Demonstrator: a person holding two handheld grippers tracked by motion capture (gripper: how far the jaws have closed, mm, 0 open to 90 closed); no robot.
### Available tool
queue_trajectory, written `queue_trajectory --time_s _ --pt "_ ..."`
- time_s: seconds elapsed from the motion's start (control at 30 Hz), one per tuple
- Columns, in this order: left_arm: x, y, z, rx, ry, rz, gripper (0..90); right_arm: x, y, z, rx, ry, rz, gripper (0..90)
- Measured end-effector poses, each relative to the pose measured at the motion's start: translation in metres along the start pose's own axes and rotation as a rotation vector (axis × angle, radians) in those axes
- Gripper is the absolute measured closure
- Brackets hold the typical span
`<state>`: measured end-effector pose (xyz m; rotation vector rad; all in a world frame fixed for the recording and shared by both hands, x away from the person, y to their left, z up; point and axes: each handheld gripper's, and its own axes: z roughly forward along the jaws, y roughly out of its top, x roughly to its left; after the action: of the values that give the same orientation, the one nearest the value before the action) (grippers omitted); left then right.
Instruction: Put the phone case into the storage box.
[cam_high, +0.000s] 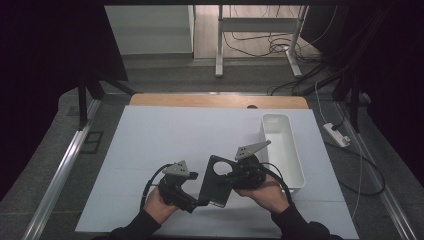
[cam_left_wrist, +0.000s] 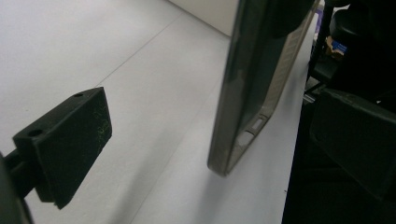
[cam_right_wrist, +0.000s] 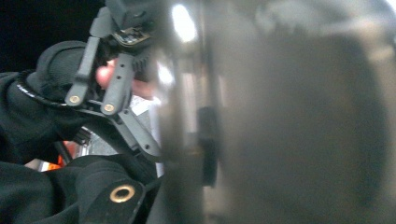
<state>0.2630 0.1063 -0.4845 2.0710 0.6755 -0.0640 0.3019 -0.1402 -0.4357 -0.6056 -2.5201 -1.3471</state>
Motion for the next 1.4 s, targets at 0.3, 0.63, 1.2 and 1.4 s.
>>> queue_trajectory --time_s 0.3,0.63,1.2,1.4 --pt "-0.0052 0.0008 0.001 0.038 -0.03 0.047 21.8 0.0045 0.0011 0.0033 0.006 0.037 -0.03 85.7" --pt "-0.004 0.0005 0.0025 0.05 -0.137 0.038 58.2 0.0049 0.0012 0.0059 0.015 0.075 -0.044 85.7" --pt "-0.0041 0.0013 0.0059 0.079 -0.265 0.063 84.3 0.0023 0.001 0.0067 0.023 0.155 -0.052 81.9" --pt "-0.0083 0.0039 0.004 0.096 -0.209 0.074 84.6 0.0013 0.0007 0.0077 0.019 0.145 -0.049 78.3"
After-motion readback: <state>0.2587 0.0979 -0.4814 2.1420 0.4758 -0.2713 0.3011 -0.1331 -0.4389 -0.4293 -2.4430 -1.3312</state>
